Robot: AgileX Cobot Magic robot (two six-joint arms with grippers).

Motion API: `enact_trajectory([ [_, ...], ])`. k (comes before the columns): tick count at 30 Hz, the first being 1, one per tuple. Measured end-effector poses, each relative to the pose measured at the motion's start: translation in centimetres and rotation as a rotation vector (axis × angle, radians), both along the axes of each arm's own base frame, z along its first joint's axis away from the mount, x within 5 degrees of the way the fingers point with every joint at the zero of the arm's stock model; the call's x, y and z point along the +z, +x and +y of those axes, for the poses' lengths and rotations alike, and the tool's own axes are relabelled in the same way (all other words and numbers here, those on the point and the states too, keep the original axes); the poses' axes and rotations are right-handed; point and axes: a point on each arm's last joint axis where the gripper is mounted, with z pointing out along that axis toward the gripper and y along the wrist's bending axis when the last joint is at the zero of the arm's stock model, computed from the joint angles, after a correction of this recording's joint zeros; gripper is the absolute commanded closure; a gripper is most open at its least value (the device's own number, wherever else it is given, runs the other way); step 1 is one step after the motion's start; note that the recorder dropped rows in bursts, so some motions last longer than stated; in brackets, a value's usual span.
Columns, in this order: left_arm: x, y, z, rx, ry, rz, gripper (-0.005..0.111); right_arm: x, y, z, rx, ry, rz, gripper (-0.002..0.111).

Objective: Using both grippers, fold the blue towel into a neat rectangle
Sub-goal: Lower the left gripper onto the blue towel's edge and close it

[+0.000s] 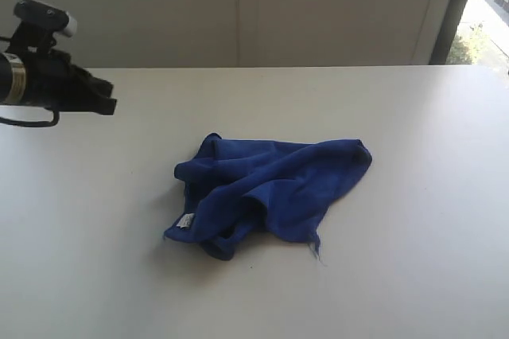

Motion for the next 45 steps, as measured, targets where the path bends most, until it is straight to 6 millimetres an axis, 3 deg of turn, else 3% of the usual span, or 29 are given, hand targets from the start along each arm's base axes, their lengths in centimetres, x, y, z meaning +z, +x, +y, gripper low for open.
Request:
enact_trajectory([
  [5, 3.5, 0.2, -3.6, -0.168, -0.114, -0.056, 0.107, 0.0, 0.0, 0.0, 0.0, 0.0, 0.0, 0.108],
  [9, 6.1, 0.6, -5.6, -0.194, -0.029, -0.207, 0.107, 0.0, 0.0, 0.0, 0.0, 0.0, 0.0, 0.108],
  [13, 7.6, 1.9, -4.3, -0.039, 0.263, -0.399, 0.107, 0.0, 0.0, 0.0, 0.0, 0.0, 0.0, 0.108],
  [16, 7.8, 2.8, -1.7, 0.161, 0.58, -0.471, 0.107, 0.0, 0.0, 0.0, 0.0, 0.0, 0.0, 0.108],
  [18, 7.6, 2.9, 0.3, 0.294, 0.773, -0.425, 0.107, 0.0, 0.0, 0.0, 0.0, 0.0, 0.0, 0.108],
  [20, 7.0, 2.4, 1.7, 0.359, 0.903, -0.261, 0.107, 0.0, 0.0, 0.0, 0.0, 0.0, 0.0, 0.108],
  [23, 4.2, 1.0, 1.7, 0.138, 0.982, 0.138, 0.107, 0.0, 0.0, 0.0, 0.0, 0.0, 0.0, 0.108],
  [26, 2.3, -0.8, -0.9, -0.226, 0.848, 0.357, 0.107, 0.0, 0.0, 0.0, 0.0, 0.0, 0.0, 0.108],
  [31, 4.1, -3.5, -8.2, -0.634, 0.619, 0.307, 0.107, 0.0, 0.0, 0.0, 0.0, 0.002, 0.0, 0.108],
  [35, 4.5, -5.9, -13.7, -0.83, 0.648, 0.23, 0.107, 0.0, 0.0, 0.0, 0.0, 0.004, 0.0, 0.108],
  [40, 2.1, -8.7, -20.4, -1.006, 0.679, 0.176, 0.107, 0.0, 0.0, 0.0, 0.0, 0.004, 0.0, 0.108],
  [45, -0.7, -9.1, -23.8, -1.028, 0.687, 0.112, 0.107, 0.0, 0.0, 0.0, 0.0, 0.004, 0.0, 0.108],
])
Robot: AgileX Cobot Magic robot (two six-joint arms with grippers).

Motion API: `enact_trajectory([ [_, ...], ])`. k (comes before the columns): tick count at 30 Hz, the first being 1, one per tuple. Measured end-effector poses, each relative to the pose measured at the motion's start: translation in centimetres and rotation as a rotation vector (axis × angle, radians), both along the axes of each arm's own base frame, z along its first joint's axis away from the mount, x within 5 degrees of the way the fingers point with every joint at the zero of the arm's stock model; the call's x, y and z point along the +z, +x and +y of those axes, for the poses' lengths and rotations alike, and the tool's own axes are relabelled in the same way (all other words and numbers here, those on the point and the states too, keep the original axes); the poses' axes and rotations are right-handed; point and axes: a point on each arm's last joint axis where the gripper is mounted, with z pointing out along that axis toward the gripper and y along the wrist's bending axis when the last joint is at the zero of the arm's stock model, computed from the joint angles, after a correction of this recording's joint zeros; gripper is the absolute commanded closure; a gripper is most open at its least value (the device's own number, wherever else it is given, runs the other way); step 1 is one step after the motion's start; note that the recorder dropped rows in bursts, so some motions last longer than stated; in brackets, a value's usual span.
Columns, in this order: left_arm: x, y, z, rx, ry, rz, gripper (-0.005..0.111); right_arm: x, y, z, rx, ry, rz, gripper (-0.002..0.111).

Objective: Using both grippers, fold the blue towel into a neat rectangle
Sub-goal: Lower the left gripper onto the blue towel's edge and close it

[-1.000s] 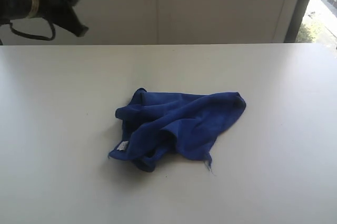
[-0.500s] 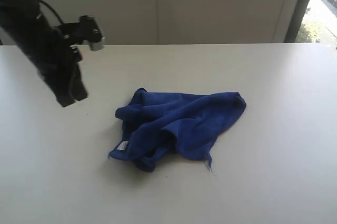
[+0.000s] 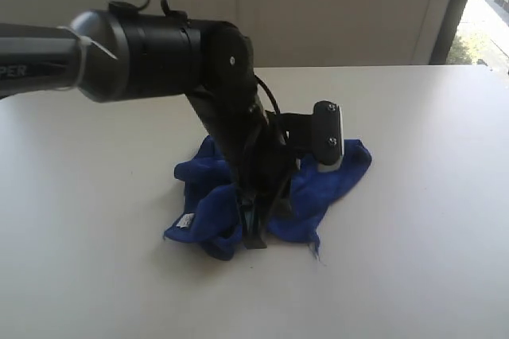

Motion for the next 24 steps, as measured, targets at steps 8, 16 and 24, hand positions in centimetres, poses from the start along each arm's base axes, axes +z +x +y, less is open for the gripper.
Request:
enact_trajectory([
  [8, -2.5, -0.1, -1.8, -0.068, -0.035, 0.007, 0.085, 0.0, 0.0, 0.0, 0.0, 0.004, 0.0, 0.108],
  [16, -5.1, 0.5, -3.0, -0.057, -0.078, 0.018, 0.048, 0.0, 0.0, 0.0, 0.001, 0.008, -0.001, 0.108],
  [24, -7.5, 1.7, -3.8, -0.033, -0.102, -0.052, 0.058, 0.0, 0.0, 0.0, 0.001, 0.012, -0.001, 0.108],
])
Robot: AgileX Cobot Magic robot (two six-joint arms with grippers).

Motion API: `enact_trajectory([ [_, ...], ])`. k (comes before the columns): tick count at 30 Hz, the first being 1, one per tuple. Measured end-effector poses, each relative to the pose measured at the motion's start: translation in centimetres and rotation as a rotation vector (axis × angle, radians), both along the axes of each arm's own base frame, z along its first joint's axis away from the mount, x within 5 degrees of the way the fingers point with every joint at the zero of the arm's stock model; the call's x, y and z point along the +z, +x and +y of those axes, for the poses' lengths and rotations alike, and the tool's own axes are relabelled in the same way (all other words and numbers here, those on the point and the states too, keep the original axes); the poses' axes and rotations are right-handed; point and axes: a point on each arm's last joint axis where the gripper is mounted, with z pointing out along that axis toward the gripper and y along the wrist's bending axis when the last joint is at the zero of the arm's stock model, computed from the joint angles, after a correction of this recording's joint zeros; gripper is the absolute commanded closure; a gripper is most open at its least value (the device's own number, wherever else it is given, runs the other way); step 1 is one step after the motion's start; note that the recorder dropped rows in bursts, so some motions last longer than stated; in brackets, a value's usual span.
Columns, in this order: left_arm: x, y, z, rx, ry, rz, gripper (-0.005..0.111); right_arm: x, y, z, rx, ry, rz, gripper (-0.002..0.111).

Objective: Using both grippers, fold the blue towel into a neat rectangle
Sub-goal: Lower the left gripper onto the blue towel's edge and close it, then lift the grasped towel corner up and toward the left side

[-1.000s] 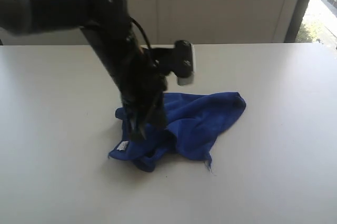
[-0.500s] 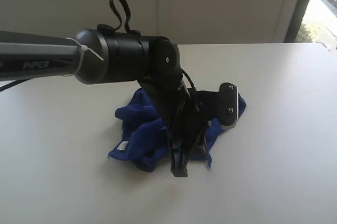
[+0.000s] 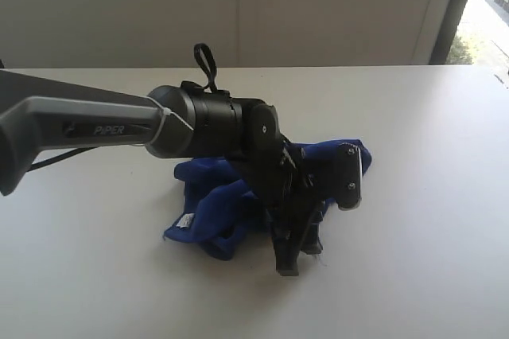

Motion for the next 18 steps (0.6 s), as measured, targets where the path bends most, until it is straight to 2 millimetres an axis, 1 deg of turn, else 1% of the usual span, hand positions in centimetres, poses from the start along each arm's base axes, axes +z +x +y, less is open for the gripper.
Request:
enact_trajectory([
  [4, -0.7, 0.2, -0.1, 0.002, 0.004, -0.004, 0.059, 0.0, 0.0, 0.0, 0.0, 0.006, 0.0, 0.108],
  [11, -0.9, 0.3, -0.2, 0.009, -0.003, -0.007, 0.06, 0.0, 0.0, 0.0, 0.0, 0.007, -0.001, 0.108],
  [13, -1.0, 0.4, -0.3, 0.013, -0.006, -0.006, 0.067, 0.0, 0.0, 0.0, 0.0, 0.007, -0.001, 0.108],
  [18, -1.2, 0.2, -0.4, 0.034, -0.003, 0.037, 0.091, 0.0, 0.0, 0.0, 0.0, 0.007, -0.001, 0.108],
])
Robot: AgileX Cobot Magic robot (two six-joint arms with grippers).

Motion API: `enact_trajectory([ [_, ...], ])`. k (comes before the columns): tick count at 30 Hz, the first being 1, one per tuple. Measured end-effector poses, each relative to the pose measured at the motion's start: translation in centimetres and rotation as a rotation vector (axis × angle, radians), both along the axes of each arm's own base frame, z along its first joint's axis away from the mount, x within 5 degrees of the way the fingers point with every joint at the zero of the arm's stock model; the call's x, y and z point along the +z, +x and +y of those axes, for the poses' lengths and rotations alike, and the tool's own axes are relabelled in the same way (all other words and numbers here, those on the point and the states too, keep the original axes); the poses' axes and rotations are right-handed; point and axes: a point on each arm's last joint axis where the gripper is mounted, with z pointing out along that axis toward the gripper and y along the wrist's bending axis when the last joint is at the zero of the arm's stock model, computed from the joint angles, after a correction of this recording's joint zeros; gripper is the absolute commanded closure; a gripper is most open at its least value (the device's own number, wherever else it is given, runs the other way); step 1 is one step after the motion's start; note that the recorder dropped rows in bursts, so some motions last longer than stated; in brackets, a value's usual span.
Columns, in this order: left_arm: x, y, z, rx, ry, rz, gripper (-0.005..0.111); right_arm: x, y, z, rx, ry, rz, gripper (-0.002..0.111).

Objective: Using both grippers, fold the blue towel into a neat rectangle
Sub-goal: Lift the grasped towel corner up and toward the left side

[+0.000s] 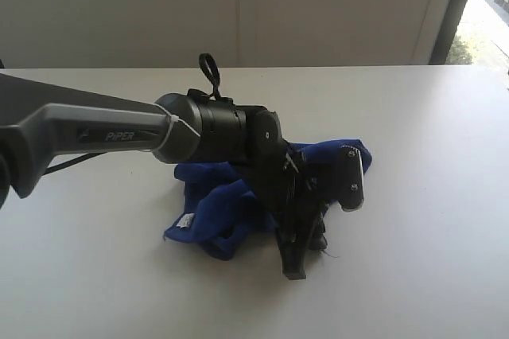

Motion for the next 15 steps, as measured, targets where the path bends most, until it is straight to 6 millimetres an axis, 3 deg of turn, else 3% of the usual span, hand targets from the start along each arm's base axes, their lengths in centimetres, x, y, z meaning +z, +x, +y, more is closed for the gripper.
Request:
enact_trajectory([
  [4, -0.1, -0.2, 0.0, 0.002, 0.013, 0.028, 0.107, 0.0, 0.0, 0.0, 0.0, 0.0, 0.0, 0.108],
  [10, 1.5, -0.3, 0.1, -0.04, 0.036, 0.014, 0.107, 0.0, 0.0, 0.0, 0.0, 0.0, 0.0, 0.108],
  [15, 8.2, -0.2, 0.6, -0.065, -0.046, -0.144, 0.107, 0.0, 0.0, 0.0, 0.0, 0.0, 0.0, 0.108],
])
